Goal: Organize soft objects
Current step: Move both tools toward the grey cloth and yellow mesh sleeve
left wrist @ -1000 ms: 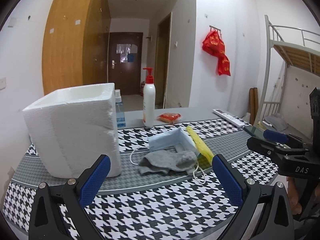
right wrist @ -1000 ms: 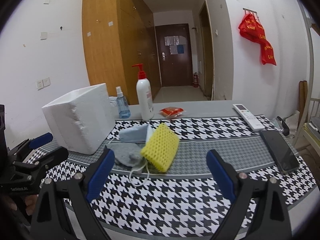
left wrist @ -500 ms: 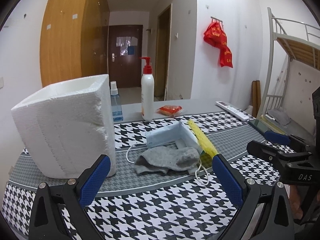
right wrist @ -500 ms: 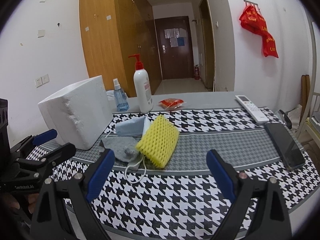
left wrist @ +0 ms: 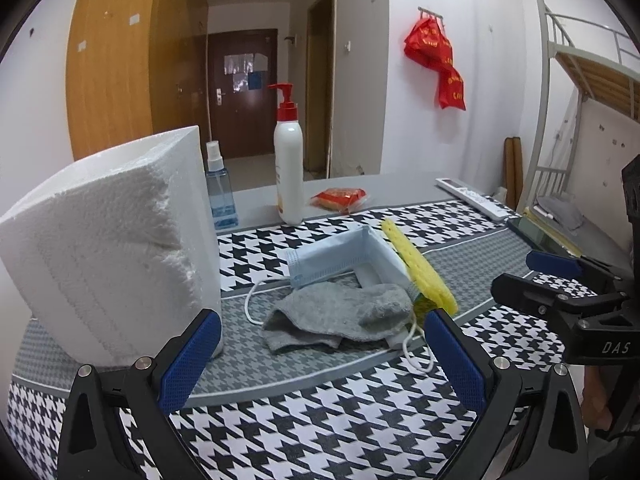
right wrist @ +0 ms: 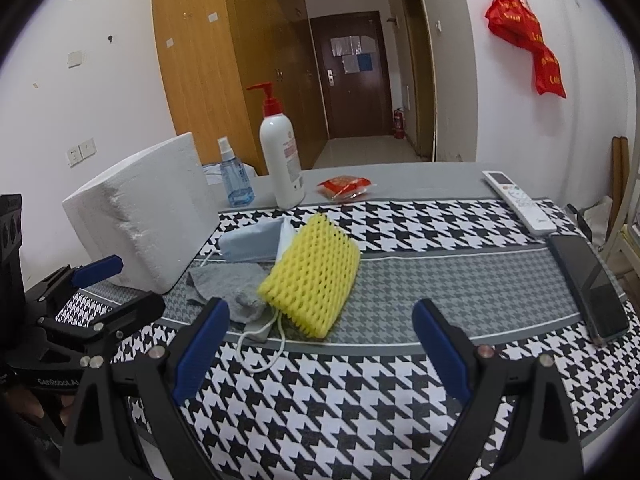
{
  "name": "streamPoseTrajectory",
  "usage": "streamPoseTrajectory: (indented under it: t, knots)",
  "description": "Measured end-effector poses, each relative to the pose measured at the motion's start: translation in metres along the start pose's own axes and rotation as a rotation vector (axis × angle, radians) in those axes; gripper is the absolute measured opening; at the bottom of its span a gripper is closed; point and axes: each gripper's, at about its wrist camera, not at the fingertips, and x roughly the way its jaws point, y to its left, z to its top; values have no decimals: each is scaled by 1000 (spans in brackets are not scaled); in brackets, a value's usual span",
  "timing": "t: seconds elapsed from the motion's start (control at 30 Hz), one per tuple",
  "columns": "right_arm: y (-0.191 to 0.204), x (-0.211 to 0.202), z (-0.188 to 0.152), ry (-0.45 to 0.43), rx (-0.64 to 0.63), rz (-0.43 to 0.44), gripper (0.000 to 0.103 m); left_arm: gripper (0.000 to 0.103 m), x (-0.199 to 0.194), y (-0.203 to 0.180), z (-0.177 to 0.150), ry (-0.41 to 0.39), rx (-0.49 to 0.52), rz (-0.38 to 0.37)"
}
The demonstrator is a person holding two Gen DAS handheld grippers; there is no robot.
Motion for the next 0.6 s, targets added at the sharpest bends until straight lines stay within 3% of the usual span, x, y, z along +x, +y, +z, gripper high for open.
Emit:
streamPoseTrajectory:
  t: [0.6]
  knots:
    - [-1, 32, 9, 94, -6, -3, 89, 102, 43, 8, 9, 119, -19, -20]
